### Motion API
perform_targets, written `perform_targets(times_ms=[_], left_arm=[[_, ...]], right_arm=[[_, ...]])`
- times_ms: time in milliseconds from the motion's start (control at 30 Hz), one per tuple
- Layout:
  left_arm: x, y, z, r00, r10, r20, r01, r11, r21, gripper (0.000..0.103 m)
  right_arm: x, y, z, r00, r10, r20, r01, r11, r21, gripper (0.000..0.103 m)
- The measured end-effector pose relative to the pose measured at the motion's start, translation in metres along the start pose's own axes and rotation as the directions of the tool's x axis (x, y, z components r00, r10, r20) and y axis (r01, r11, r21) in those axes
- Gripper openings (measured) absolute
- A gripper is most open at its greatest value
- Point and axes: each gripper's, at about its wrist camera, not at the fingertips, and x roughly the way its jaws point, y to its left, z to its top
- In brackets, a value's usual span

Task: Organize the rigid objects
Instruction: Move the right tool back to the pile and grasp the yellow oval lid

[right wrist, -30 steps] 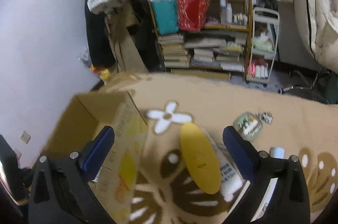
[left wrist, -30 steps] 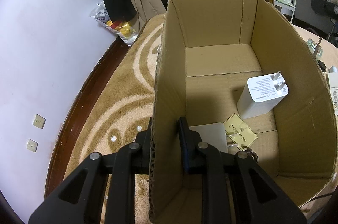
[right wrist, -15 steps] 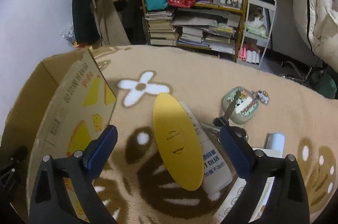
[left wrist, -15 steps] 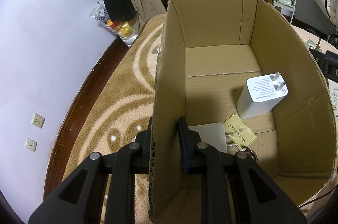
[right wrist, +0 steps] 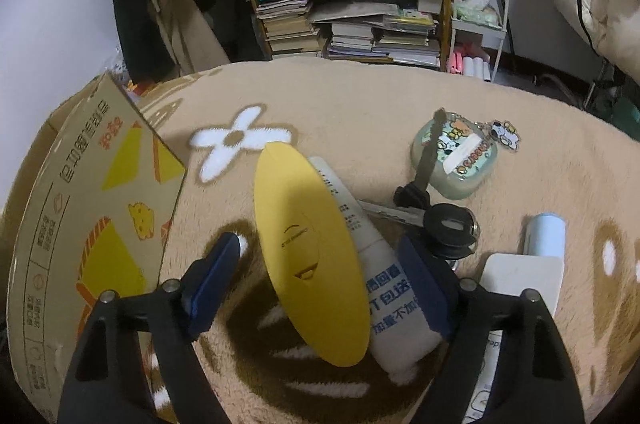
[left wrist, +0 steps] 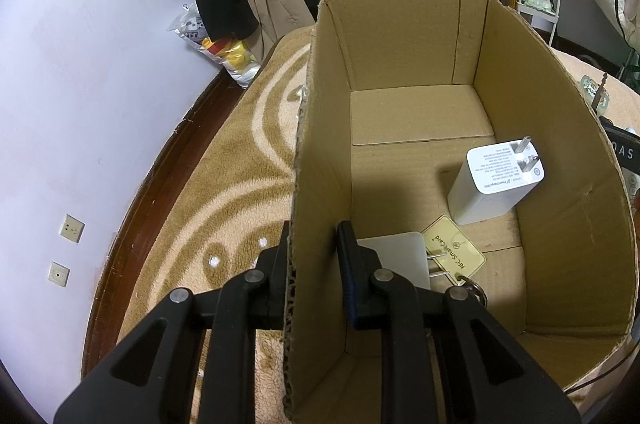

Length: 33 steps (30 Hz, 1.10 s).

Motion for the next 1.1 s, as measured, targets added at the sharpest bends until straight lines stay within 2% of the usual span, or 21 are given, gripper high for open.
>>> perform_targets(times_ms=[100, 167, 333, 667, 767, 967, 1033, 1100], left_arm=[[0.000, 0.001, 0.000, 1.000, -0.001, -0.001, 0.001, 1.000, 0.000, 0.019], [0.000, 0.001, 0.000, 1.000, -0.001, -0.001, 0.001, 1.000, 0.000, 0.020], [0.000, 0.001, 0.001, 1.000, 0.001, 0.000, -0.001, 1.000, 0.002, 0.020], [0.001, 0.000, 0.001, 1.000, 0.003, 0.000, -0.003, 1.000, 0.006, 0.020], [0.001, 0.000, 0.001, 1.000, 0.001, 0.000, -0.001, 1.000, 0.004, 0.020], [0.001, 0.000, 0.001, 1.000, 0.003, 0.000, -0.003, 1.000, 0.005, 0.020], [0.001, 0.000, 0.001, 1.000, 0.002, 0.000, -0.002, 1.000, 0.005, 0.020], [0.001, 0.000, 0.001, 1.000, 0.002, 0.000, -0.002, 1.000, 0.005, 0.020]], right_arm=[[-0.001, -0.004, 0.000, 1.000, 0.009, 0.004, -0.009, 1.000, 0.015, 0.082], [-0.001, -0.005, 0.000, 1.000, 0.009, 0.005, -0.009, 1.000, 0.019, 0.076], [-0.002, -0.008, 0.002, 1.000, 0.020, 0.008, -0.020, 0.999, 0.036, 0.072], [-0.004, 0.013, 0.000, 0.997, 0.071, 0.008, -0.071, 0.997, -0.037, 0.071], [-0.003, 0.018, -0.001, 0.996, 0.090, -0.002, -0.090, 0.995, -0.049, 0.065], [0.007, 0.030, -0.005, 0.992, 0.116, -0.052, -0.119, 0.990, -0.072, 0.063], [0.016, 0.032, -0.010, 0.991, 0.099, -0.089, -0.105, 0.992, -0.074, 0.062], [0.018, 0.035, -0.014, 0.994, 0.077, -0.081, -0.084, 0.993, -0.089, 0.063]])
